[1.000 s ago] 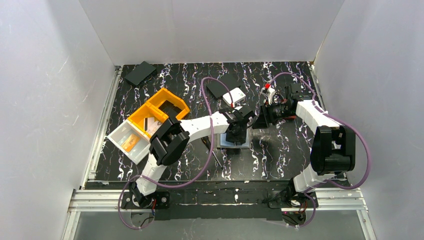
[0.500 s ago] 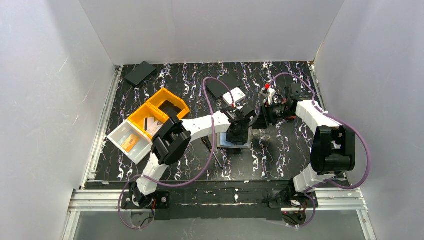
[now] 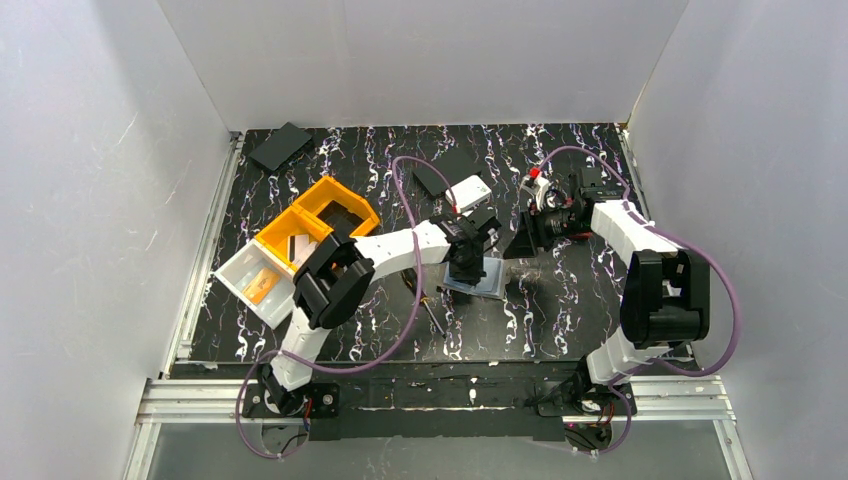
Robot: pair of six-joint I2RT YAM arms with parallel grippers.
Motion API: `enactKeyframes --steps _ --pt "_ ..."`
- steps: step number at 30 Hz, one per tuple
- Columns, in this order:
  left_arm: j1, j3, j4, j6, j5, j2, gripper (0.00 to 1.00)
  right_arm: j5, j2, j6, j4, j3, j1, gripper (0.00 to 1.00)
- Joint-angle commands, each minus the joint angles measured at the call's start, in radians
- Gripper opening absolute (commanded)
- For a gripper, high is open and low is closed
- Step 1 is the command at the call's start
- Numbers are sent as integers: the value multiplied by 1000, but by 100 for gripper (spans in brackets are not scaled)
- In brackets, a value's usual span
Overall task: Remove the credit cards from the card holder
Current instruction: Remove the credit card from the card holder.
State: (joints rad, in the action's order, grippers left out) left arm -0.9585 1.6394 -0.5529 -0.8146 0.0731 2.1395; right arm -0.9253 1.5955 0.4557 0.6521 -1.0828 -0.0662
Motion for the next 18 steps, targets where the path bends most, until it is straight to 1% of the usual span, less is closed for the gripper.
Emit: enactKeyframes --steps 1,4,6,8,12,14,18 --pt "28 -113 68 -24 -44 -38 0 -48 36 10 13 12 -29 62" --pt "43 -154 124 -44 -98 -59 0 -37 61 2 15 9 -71 61" --pt "51 -168 144 -52 -124 -63 0 -19 75 3 21 5 -91 57" --pt "56 -183 163 -60 -138 -66 0 -12 79 8 29 -1 -99 54" --pt "65 -215 207 -86 -176 -70 0 -9 85 33 51 1 -107 51" --pt "69 -233 235 -99 -194 -75 0 -2 104 81 101 -17 -118 50" --pt "86 -277 283 -126 -227 -92 0 30 156 222 262 -88 -126 46"
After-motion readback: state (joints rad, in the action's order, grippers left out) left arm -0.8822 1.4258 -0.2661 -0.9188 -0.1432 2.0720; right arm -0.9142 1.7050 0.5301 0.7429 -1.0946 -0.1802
